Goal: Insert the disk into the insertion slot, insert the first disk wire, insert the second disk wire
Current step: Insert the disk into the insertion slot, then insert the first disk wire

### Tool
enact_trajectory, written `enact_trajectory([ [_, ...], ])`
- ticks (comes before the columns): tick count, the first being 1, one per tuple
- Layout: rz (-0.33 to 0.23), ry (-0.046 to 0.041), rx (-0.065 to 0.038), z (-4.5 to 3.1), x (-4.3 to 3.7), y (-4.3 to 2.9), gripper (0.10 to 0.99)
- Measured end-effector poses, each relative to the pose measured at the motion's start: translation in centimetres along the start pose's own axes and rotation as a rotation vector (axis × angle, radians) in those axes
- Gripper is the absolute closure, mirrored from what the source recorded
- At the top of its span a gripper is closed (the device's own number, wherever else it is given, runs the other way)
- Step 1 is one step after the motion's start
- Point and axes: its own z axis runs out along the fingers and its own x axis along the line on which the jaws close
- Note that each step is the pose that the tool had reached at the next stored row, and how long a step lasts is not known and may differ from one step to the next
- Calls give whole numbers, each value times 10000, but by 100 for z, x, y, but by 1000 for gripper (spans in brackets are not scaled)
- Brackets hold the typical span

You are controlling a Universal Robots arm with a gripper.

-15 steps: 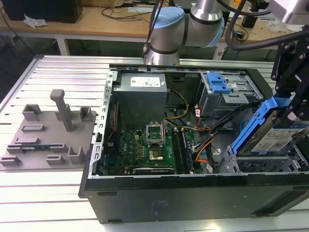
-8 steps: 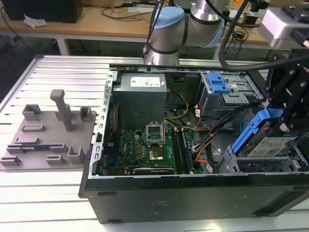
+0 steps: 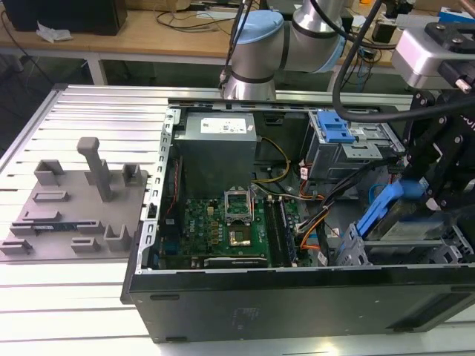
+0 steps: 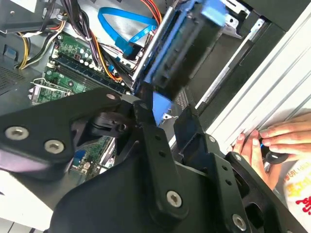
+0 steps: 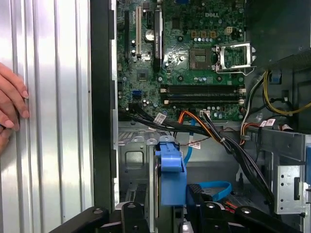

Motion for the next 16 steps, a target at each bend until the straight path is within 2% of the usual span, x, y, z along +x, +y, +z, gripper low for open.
enact_trajectory([
  [16, 0, 7, 0, 0, 0, 0, 643],
])
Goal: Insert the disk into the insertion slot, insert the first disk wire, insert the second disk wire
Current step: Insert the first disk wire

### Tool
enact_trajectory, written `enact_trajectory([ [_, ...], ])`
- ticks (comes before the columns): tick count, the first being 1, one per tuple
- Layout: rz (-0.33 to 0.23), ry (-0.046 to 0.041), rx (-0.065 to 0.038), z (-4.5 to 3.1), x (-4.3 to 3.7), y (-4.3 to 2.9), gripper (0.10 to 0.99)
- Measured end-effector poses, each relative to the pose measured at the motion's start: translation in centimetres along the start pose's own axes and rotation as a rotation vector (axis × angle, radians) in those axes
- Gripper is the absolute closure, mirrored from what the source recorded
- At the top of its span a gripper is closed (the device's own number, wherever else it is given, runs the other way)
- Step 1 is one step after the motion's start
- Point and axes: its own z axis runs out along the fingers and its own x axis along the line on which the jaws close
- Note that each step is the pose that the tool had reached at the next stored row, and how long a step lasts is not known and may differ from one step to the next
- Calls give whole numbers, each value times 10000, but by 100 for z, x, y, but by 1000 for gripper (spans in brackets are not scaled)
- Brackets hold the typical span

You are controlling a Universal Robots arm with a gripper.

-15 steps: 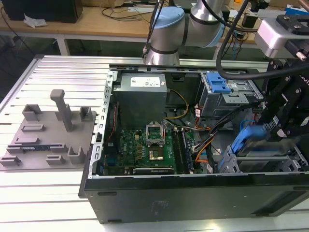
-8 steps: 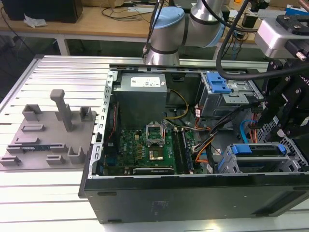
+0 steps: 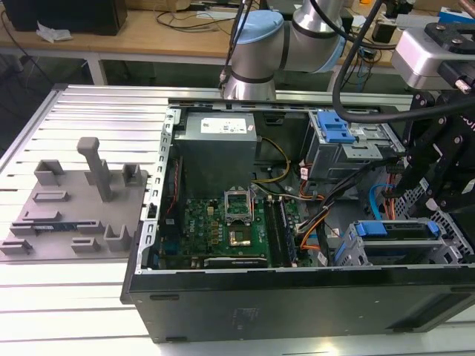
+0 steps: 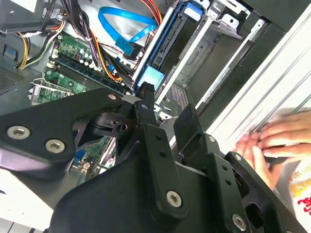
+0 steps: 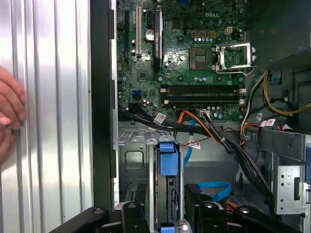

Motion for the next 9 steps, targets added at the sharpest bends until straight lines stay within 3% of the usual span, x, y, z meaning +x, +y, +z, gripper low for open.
enact_trajectory([
  [4, 0, 1, 0, 0, 0, 0, 643],
  [5, -2, 120, 1, 1, -27, 0, 643],
  [6, -7, 395, 4, 3, -85, 0, 643],
  [7, -14, 884, 8, 6, -172, 2, 643],
  [8, -19, 1224, 11, 7, -230, 2, 643],
  [9, -22, 1393, 12, 8, -259, 3, 643],
])
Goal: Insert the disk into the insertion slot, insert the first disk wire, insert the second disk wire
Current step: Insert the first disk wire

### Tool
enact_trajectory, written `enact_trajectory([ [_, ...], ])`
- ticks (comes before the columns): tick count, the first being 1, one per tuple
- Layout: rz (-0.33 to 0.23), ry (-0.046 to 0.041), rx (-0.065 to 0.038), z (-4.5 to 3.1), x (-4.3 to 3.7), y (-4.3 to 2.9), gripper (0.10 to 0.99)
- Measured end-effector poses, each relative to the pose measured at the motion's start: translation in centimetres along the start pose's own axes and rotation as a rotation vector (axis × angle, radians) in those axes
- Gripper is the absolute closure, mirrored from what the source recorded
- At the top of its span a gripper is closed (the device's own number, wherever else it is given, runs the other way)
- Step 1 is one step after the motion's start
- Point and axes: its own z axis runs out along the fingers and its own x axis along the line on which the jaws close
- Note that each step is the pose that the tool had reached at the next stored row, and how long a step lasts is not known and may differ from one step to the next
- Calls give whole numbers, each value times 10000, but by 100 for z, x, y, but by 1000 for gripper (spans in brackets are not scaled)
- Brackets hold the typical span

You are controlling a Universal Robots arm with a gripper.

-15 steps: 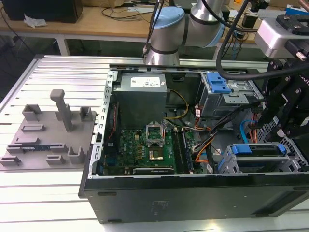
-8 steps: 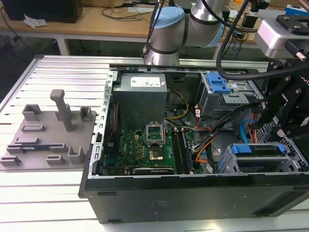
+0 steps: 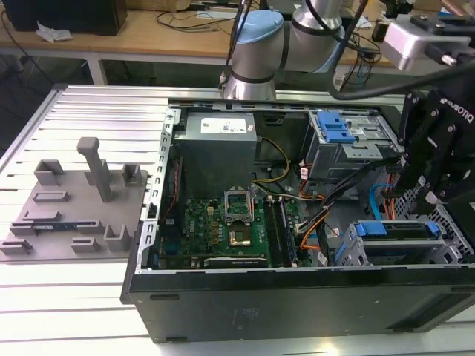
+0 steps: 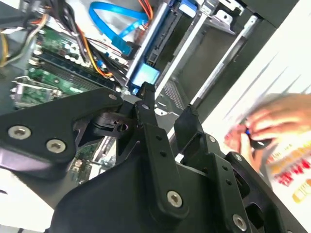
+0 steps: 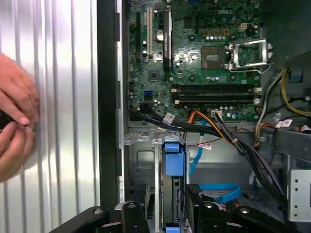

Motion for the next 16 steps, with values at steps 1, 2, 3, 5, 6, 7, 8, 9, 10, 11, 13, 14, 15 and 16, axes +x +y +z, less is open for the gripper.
enact_trajectory([
  [1, -3, 201, 2, -4, -40, 1, 643],
  [2, -5, 357, 4, -8, -79, 1, 643],
  [3, -9, 599, 7, -18, -170, 2, 643],
  [5, -13, 823, 9, -33, -305, 3, 643],
  [6, -13, 855, 10, -38, -357, 3, 643],
  [7, -13, 878, 10, -46, -419, 4, 643],
  [8, -14, 889, 10, -50, -464, 4, 643],
  [9, -14, 904, 11, -60, -557, 5, 643],
  [10, -14, 906, 11, -67, -626, 6, 643],
  [11, -14, 909, 11, -76, -698, 6, 643],
  [13, -8, 920, 10, -78, -787, 7, 643],
  [14, 5, 930, 8, -77, -800, 8, 643],
  [15, 25, 945, 5, -76, -814, 8, 643],
  [16, 40, 957, 3, -75, -823, 8, 643],
])
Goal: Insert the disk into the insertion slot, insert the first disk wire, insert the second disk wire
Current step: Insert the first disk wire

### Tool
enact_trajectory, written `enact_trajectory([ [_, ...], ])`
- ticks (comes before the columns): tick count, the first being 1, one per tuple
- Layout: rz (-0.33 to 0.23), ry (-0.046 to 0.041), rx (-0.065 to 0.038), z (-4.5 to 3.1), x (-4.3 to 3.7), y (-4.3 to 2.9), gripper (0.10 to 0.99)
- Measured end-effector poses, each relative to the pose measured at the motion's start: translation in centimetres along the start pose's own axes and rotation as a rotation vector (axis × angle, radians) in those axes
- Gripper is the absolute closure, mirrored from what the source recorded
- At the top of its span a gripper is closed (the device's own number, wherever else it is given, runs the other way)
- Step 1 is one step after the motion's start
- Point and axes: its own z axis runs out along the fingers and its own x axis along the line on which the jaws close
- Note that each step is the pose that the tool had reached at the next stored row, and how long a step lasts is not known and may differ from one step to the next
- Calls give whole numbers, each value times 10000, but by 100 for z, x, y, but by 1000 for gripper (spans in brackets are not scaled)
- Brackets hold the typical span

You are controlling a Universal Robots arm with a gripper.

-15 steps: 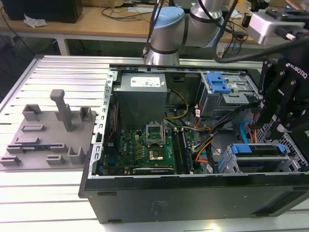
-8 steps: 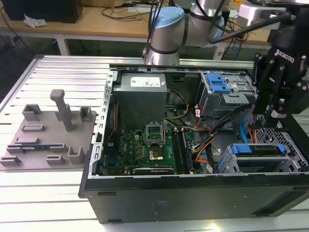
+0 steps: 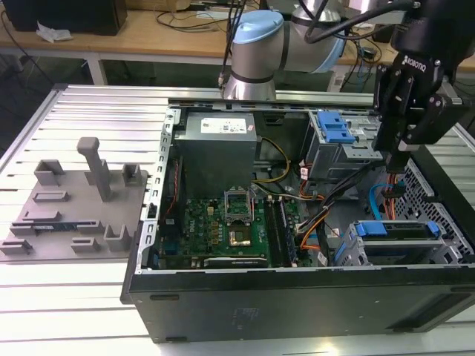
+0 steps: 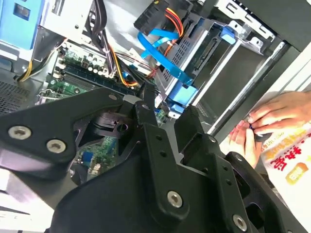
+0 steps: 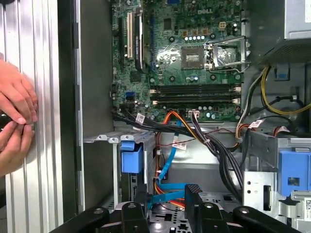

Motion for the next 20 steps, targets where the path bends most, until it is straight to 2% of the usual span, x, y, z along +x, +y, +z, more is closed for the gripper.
enact_trajectory([
  [1, 14, 37, -2, 0, -17, 1, 643],
  [2, 16, 135, -1, -3, -37, 2, 643],
  [4, 9, 518, 7, -15, -97, 2, 643],
  [6, 2, 1018, 16, -26, -153, 3, 643],
  [7, -1, 1214, 20, -31, -175, 3, 643],
  [8, -5, 1482, 24, -38, -205, 3, 643],
  [9, -11, 1908, 32, -48, -253, 4, 643],
  [10, -15, 2216, 37, -54, -289, 5, 643],
  [11, -18, 2434, 41, -59, -316, 5, 643],
  [12, -21, 2602, 44, -61, -337, 6, 643],
  [13, -23, 2731, 46, -62, -354, 11, 643],
  [14, -23, 2798, 47, -54, -365, 28, 643],
  [17, 55, 2853, 32, -16, -383, 80, 659],
  [18, 80, 2860, 28, -9, -387, 88, 725],
  [19, 123, 2866, 19, 1, -392, 96, 725],
  [20, 190, 2869, 6, 9, -395, 99, 796],
])
